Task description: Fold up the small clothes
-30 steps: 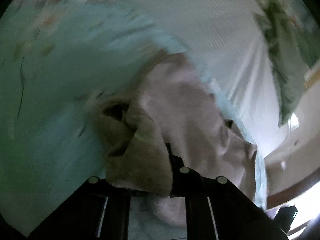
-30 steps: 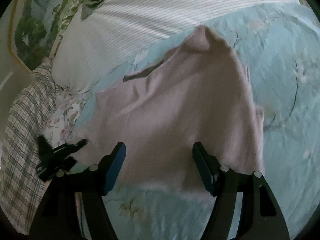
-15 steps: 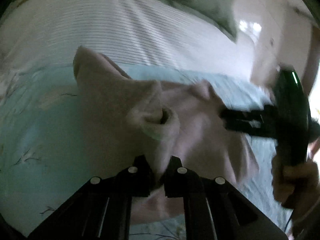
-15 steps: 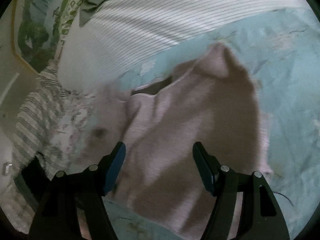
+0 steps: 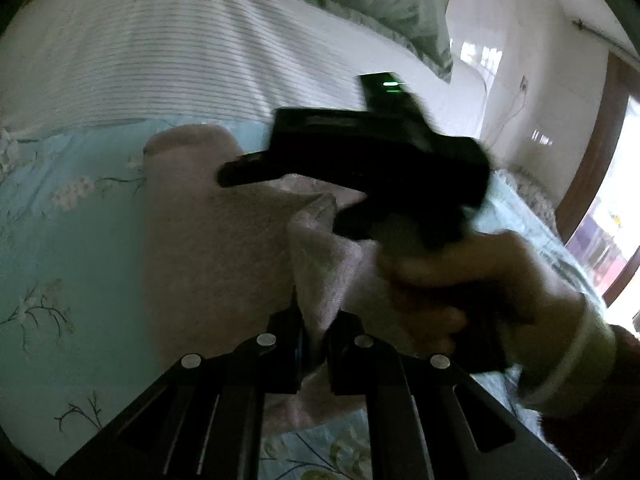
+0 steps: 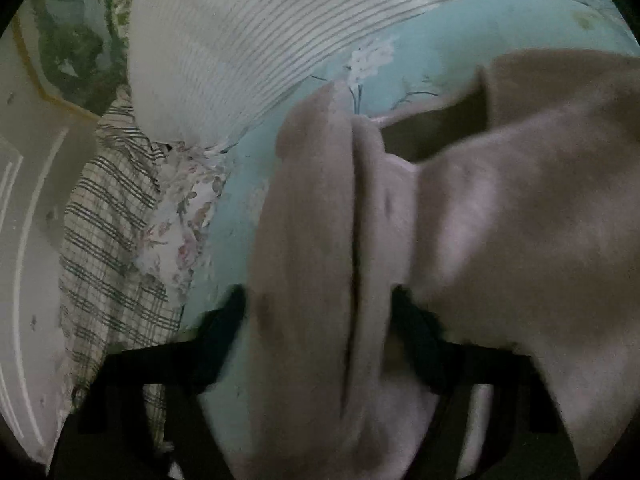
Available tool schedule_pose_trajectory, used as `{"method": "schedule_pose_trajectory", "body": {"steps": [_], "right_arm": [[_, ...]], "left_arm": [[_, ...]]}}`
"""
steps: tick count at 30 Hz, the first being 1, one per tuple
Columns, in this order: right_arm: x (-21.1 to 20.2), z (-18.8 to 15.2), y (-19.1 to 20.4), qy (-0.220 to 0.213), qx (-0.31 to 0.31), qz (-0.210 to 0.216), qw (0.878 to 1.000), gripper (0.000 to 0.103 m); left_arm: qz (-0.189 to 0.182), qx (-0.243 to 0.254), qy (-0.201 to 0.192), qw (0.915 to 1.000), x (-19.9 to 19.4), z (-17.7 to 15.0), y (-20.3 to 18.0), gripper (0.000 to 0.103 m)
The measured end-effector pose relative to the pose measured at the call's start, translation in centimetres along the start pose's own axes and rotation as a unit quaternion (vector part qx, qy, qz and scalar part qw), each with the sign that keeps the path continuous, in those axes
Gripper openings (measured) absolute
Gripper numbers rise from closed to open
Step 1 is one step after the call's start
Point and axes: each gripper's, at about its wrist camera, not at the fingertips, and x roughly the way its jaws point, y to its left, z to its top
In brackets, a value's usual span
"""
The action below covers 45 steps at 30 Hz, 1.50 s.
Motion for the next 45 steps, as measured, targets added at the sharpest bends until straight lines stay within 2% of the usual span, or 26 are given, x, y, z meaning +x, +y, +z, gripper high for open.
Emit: {"method": "schedule_pose_trajectory", "body": {"steps": [1, 2, 4, 7, 9, 14, 19, 21, 25, 30, 32, 33, 34, 35, 36, 37, 38, 39, 42, 45], "right_arm": [[0.3, 0.5, 0.3, -0.004, -0.005, 0.000, 1.000, 0.028], [0.2, 0.8, 0.5, -0.009, -0.009, 0.000, 1.000, 0.019], [-1.1, 1.3, 1.4, -0.028, -0.019, 0.001, 0.999, 0.016], [-5.4, 1.0, 2.7, -0.073, -0.050, 0.001, 0.996, 0.014], [-8.7, 0.5, 2.8, -0.101, -0.063, -0.008, 0.993, 0.014], [-15.4, -1.6, -0.8, -0.145, -0.044, -0.071, 0.986, 0.014], [-16.5, -4.0, -6.3, -0.140, 0.007, -0.117, 0.983, 0.014], [-16.4, -4.7, -7.2, -0.140, 0.011, -0.124, 0.982, 0.014], [-16.2, -4.9, -8.1, -0.144, 0.011, -0.128, 0.981, 0.014], [-16.2, -5.3, -9.2, -0.148, 0.034, -0.132, 0.979, 0.023], [-17.1, -5.8, -8.9, -0.155, 0.035, -0.141, 0.977, 0.024], [-17.7, -6.2, -8.7, -0.159, 0.036, -0.146, 0.976, 0.026], [-18.2, -6.5, -8.7, -0.162, 0.037, -0.150, 0.975, 0.037], [-18.7, -6.8, -8.4, -0.168, 0.038, -0.152, 0.973, 0.057], [-19.2, -7.3, -8.2, -0.177, 0.038, -0.148, 0.972, 0.068], [-19.9, -7.8, -8.0, -0.188, 0.037, -0.151, 0.970, 0.087], [-20.4, -8.2, -7.9, -0.197, 0.034, -0.157, 0.967, 0.093], [-20.7, -8.6, -7.8, -0.201, 0.032, -0.161, 0.966, 0.093], [-20.9, -9.1, -8.3, -0.188, 0.042, -0.152, 0.969, 0.093], [-20.5, -9.1, -8.7, -0.173, 0.043, -0.151, 0.972, 0.093]], "left_arm": [[0.000, 0.000, -0.001, 1.0000, -0.2, 0.0, 0.1, 0.007], [0.003, 0.003, -0.001, 1.0000, -0.2, 0.1, 0.0, 0.007], [0.005, 0.007, -0.003, 1.0000, -0.4, 0.4, -0.2, 0.007], [-0.001, 0.015, -0.015, 0.9998, -1.3, 1.2, -1.2, 0.007], [-0.024, 0.025, -0.028, 0.9990, -1.9, 2.1, -2.7, 0.007], [-0.069, 0.056, -0.022, 0.9958, -0.3, 2.9, -7.4, 0.007], [-0.080, 0.084, 0.024, 0.9929, 4.3, 1.1, -11.3, 0.007], [-0.077, 0.096, 0.049, 0.9912, 6.0, 0.1, -12.0, 0.007], [-0.079, 0.108, 0.062, 0.9891, 6.6, -0.7, -12.5, 0.007], [-0.078, 0.088, 0.095, 0.9885, 8.5, -0.9, -11.2, 0.013], [-0.087, 0.083, 0.092, 0.9885, 7.8, -1.2, -10.5, 0.016], [-0.090, 0.084, 0.090, 0.9883, 7.3, -1.4, -10.2, 0.025], [-0.091, 0.086, 0.089, 0.9881, 6.5, -1.9, -10.1, 0.031], [-0.093, 0.086, 0.087, 0.9881, 5.9, -2.2, -9.7, 0.041], [-0.094, 0.083, 0.084, 0.9886, 5.1, -2.4, -9.2, 0.049], [-0.092, 0.074, 0.080, 0.9898, 4.3, -2.5, -8.5, 0.054], [-0.092, 0.065, 0.078, 0.9906, 3.8, -2.7, -8.2, 0.062], [-0.094, 0.046, 0.076, 0.9916, 3.1, -2.9, -7.5, 0.068], [-0.095, -0.021, 0.071, 0.9927, 2.2, -2.4, -3.7, 0.077], [-0.080, -0.083, 0.073, 0.9906, 2.7, -1.9, 0.4, 0.079]]}}
